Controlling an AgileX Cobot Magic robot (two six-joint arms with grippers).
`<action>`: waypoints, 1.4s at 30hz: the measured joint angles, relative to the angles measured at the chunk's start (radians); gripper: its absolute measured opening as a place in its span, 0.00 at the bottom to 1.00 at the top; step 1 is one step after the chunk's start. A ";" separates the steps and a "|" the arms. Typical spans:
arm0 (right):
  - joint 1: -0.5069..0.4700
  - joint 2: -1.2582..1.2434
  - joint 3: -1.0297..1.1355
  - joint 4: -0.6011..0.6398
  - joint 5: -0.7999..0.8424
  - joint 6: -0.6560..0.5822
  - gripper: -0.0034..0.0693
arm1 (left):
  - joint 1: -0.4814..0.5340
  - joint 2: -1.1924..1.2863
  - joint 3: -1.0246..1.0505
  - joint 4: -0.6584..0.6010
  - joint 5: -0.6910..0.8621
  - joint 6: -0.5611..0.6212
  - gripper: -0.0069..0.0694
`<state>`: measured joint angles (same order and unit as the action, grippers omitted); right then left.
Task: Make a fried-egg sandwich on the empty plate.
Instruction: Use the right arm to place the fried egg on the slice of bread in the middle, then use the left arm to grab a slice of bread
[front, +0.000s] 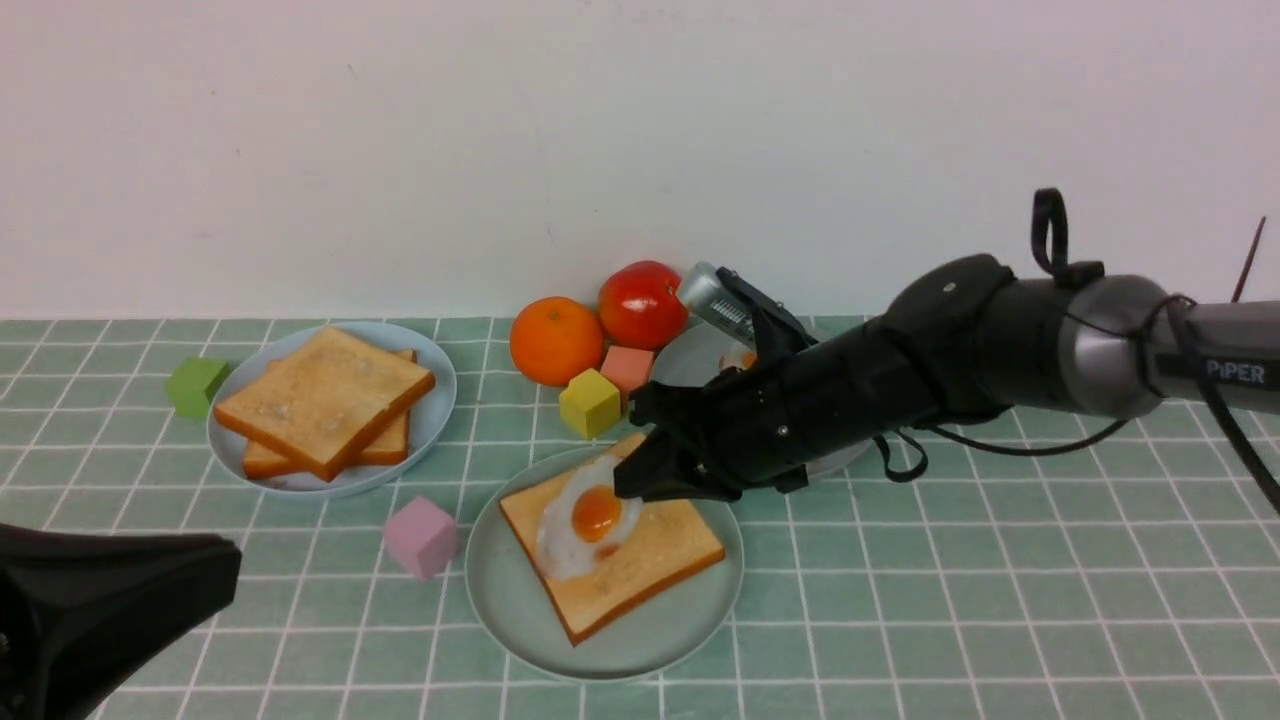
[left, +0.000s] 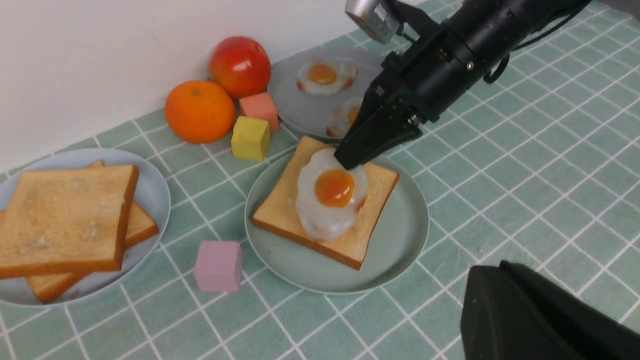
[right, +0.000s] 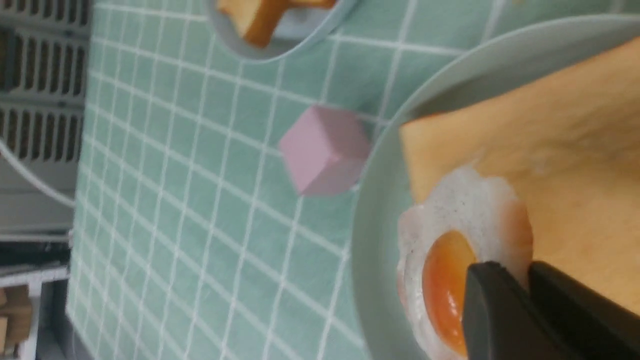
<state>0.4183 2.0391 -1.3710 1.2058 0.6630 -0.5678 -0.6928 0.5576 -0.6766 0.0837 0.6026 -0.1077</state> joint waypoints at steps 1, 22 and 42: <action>-0.009 0.006 0.000 0.007 -0.009 -0.002 0.13 | 0.000 0.000 0.000 0.000 0.004 0.000 0.09; -0.108 -0.055 0.000 -0.152 -0.005 0.026 0.69 | 0.000 0.000 0.000 0.000 0.052 -0.009 0.11; -0.067 -1.041 0.224 -0.936 0.426 0.441 0.05 | 0.273 0.824 -0.287 0.095 0.091 -0.170 0.07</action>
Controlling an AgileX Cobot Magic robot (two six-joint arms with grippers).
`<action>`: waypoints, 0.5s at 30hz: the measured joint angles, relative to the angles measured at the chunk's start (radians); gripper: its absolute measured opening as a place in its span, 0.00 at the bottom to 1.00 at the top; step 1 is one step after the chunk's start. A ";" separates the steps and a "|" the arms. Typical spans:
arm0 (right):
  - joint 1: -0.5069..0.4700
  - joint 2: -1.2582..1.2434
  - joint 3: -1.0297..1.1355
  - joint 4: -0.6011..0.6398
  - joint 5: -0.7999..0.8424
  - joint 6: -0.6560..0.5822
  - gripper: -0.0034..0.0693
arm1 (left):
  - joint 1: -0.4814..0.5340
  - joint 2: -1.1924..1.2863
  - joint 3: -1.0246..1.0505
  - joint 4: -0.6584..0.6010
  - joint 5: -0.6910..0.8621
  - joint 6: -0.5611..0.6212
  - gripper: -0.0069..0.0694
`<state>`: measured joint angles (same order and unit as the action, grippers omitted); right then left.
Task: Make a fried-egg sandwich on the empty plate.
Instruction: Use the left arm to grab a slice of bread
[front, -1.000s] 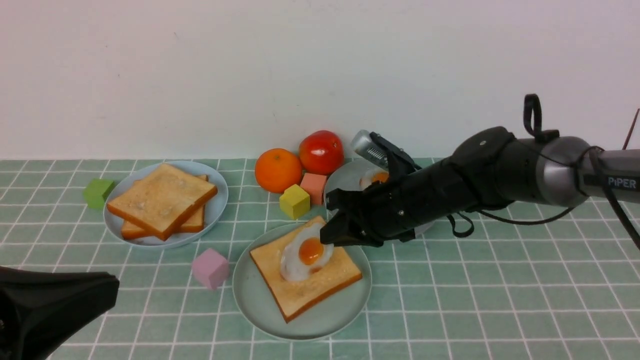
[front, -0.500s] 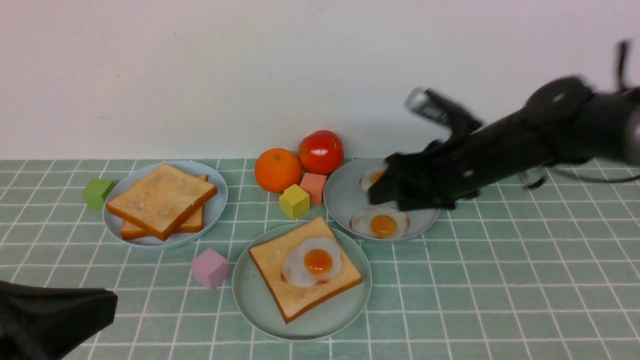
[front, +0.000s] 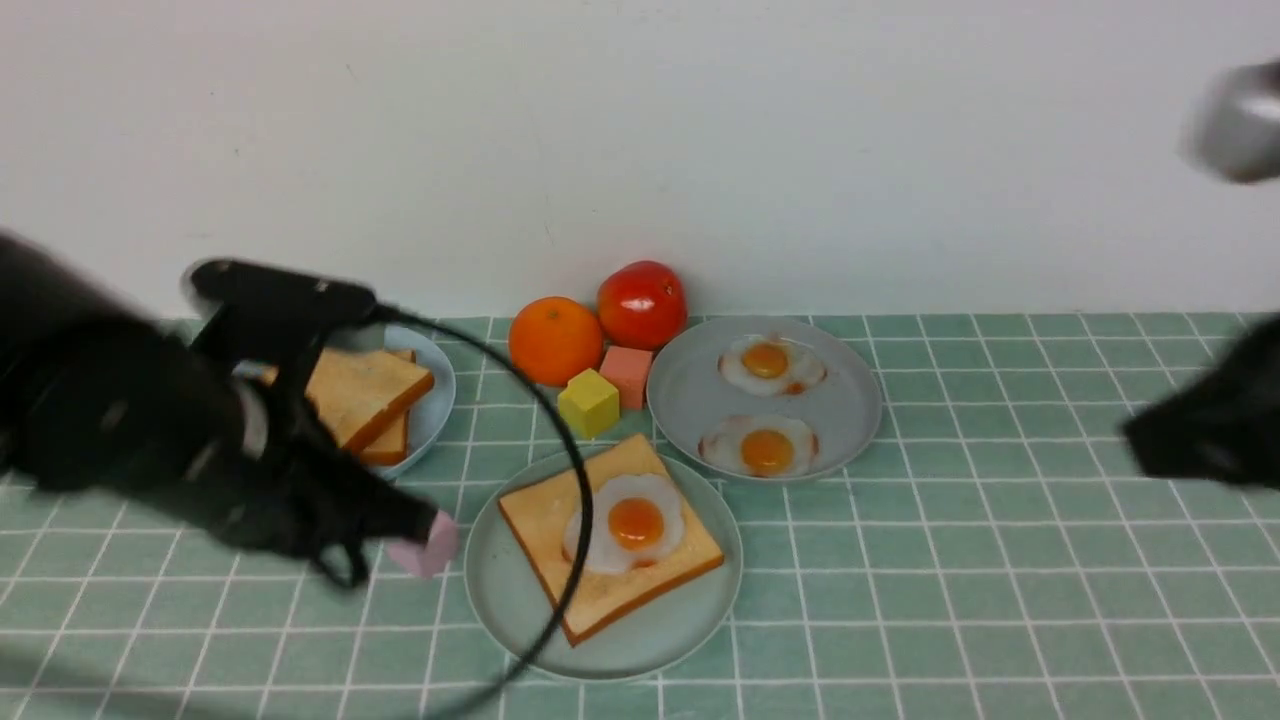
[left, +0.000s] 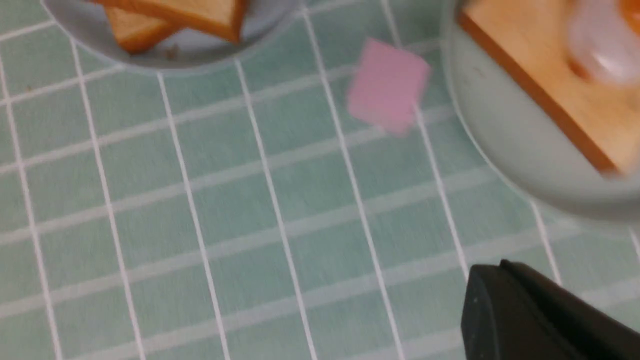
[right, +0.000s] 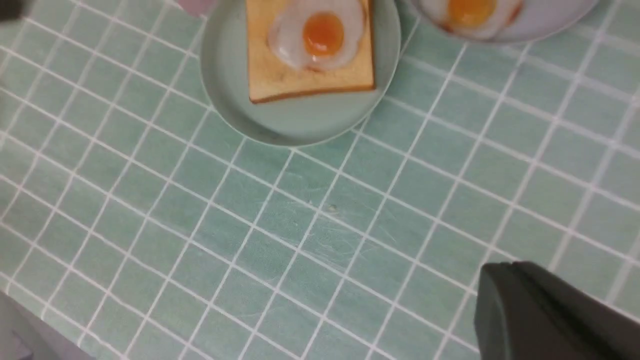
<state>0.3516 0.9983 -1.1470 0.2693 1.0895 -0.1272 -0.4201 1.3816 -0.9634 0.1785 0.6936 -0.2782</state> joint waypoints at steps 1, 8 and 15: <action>0.004 -0.063 0.017 -0.005 -0.005 0.008 0.05 | 0.041 0.048 -0.034 -0.032 -0.012 0.045 0.07; 0.008 -0.407 0.087 -0.045 -0.003 0.077 0.05 | 0.222 0.369 -0.275 -0.084 -0.076 0.205 0.08; 0.008 -0.476 0.087 -0.047 0.004 0.127 0.05 | 0.230 0.522 -0.406 -0.043 -0.080 0.278 0.29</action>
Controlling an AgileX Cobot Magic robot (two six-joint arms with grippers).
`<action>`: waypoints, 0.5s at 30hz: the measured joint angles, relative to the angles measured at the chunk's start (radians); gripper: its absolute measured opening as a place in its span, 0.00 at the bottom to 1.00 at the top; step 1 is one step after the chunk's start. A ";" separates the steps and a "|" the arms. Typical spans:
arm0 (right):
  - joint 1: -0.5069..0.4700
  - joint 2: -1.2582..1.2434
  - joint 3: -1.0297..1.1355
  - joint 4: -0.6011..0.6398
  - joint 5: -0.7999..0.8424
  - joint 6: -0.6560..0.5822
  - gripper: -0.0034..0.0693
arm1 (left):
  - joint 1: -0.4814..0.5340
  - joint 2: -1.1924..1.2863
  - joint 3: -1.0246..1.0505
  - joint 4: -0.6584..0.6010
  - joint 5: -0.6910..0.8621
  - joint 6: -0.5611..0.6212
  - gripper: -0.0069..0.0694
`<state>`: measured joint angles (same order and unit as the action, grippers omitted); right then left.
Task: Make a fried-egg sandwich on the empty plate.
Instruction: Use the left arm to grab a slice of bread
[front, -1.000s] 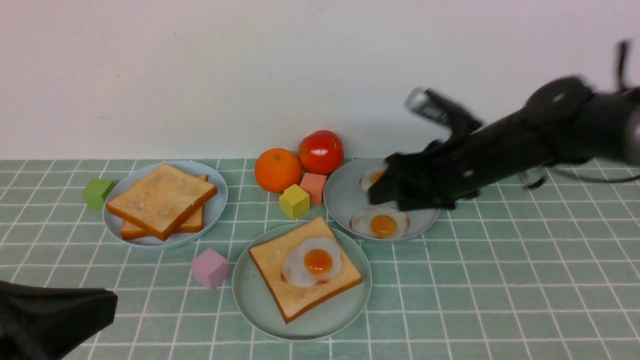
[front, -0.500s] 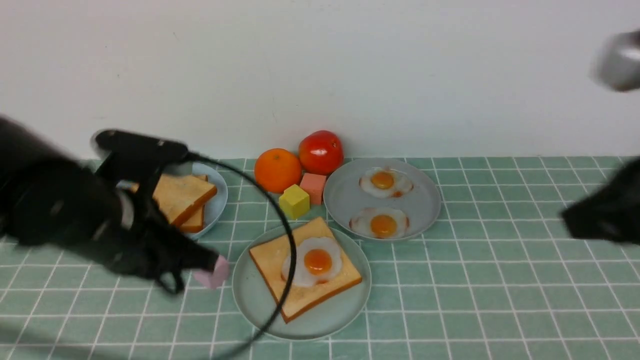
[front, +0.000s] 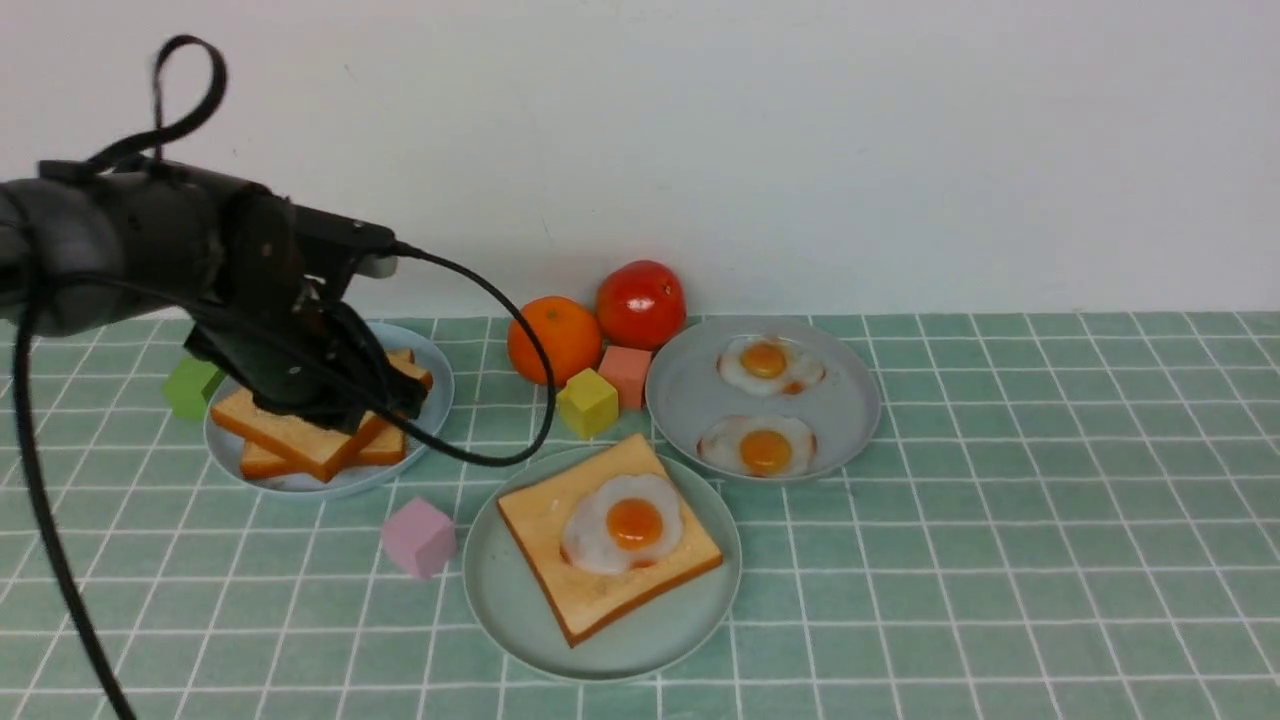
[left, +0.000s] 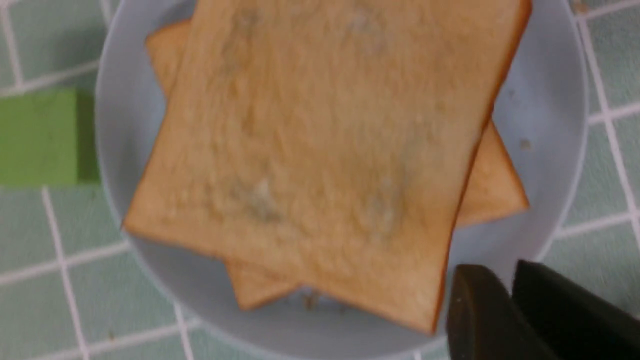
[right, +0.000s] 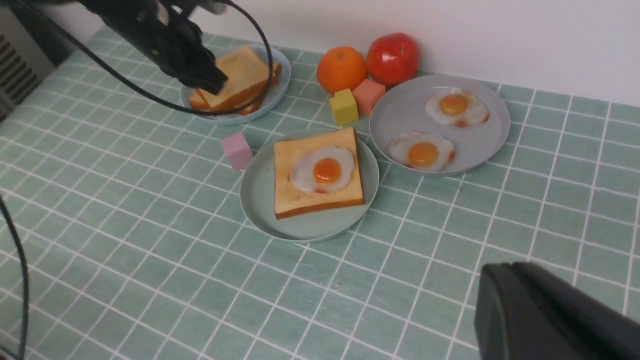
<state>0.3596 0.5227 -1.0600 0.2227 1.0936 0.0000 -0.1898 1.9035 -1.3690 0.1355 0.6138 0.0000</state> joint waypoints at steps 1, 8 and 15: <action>0.000 0.014 0.001 0.002 0.005 0.000 0.05 | 0.000 0.014 -0.008 0.000 -0.022 0.019 0.37; 0.000 0.072 0.021 0.050 -0.003 0.000 0.05 | 0.000 0.076 -0.014 0.054 -0.150 0.108 0.61; 0.000 0.077 0.035 0.063 -0.011 0.000 0.05 | 0.000 0.143 -0.018 0.115 -0.202 0.125 0.57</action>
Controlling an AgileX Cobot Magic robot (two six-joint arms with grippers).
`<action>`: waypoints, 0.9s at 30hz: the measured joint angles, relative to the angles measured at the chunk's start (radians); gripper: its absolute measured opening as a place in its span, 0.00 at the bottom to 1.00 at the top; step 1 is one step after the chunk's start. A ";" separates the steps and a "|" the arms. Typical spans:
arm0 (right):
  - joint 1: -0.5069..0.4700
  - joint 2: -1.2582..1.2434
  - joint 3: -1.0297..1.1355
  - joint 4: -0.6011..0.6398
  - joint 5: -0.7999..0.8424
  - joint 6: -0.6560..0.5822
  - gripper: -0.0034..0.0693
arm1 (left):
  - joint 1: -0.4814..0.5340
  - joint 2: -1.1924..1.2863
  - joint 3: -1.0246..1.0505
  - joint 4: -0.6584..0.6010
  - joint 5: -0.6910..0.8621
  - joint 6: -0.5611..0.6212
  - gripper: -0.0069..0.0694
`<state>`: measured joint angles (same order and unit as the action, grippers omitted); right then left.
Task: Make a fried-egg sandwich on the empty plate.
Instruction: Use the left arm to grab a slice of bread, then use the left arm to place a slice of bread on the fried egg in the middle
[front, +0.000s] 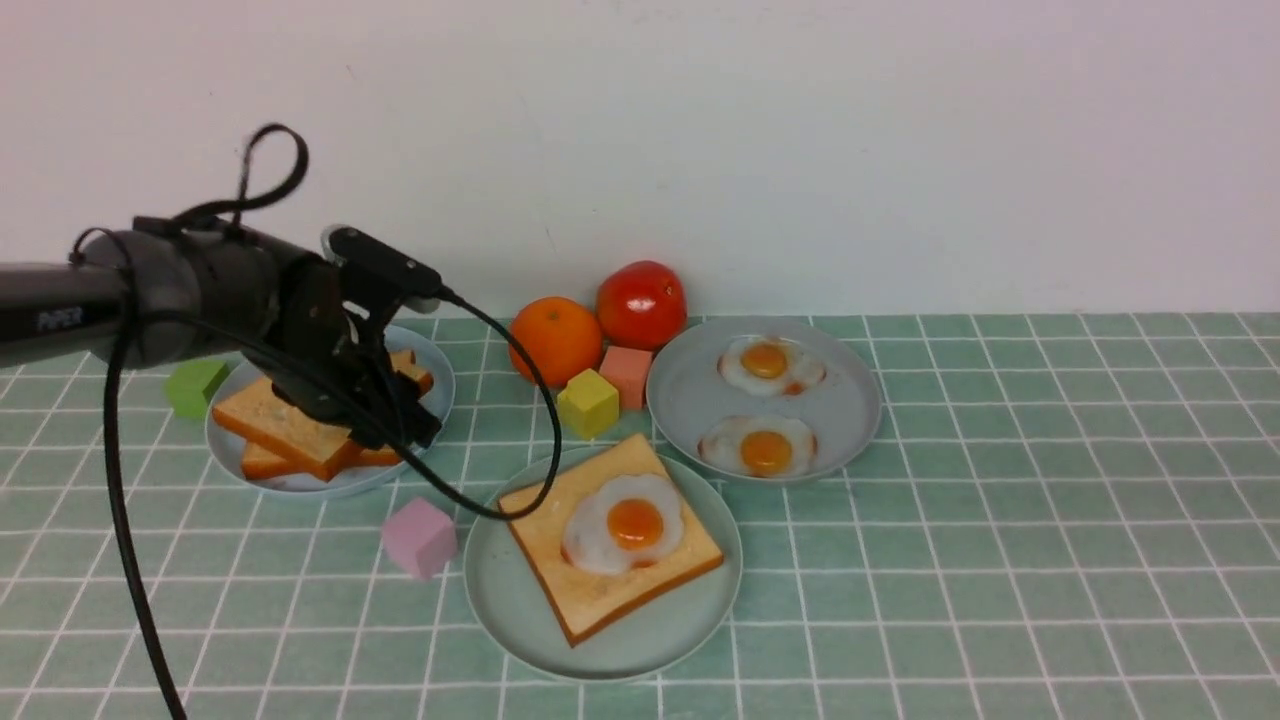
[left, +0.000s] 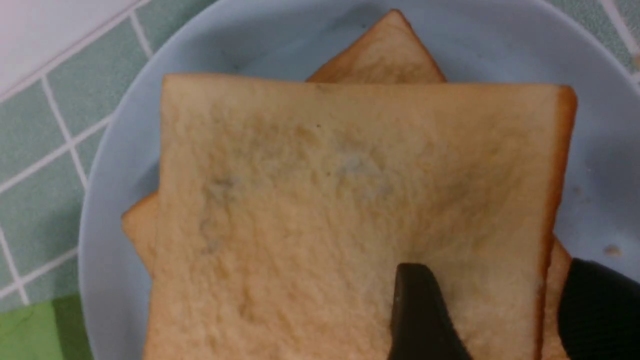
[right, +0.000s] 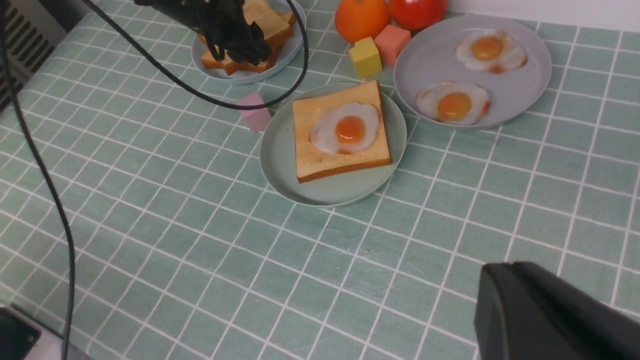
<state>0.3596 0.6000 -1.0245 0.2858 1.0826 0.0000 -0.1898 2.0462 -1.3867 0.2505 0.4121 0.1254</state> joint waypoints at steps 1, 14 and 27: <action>0.000 0.000 0.000 0.003 -0.001 0.000 0.05 | 0.000 0.001 -0.001 0.003 0.000 0.000 0.56; 0.000 0.000 0.001 0.025 -0.004 0.000 0.06 | -0.006 -0.100 0.001 -0.007 0.079 0.002 0.12; 0.000 0.000 0.001 0.029 -0.003 0.000 0.06 | -0.445 -0.444 0.291 -0.104 0.046 0.059 0.12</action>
<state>0.3596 0.6000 -1.0235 0.3144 1.0793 0.0000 -0.6348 1.6022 -1.0960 0.1468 0.4584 0.1843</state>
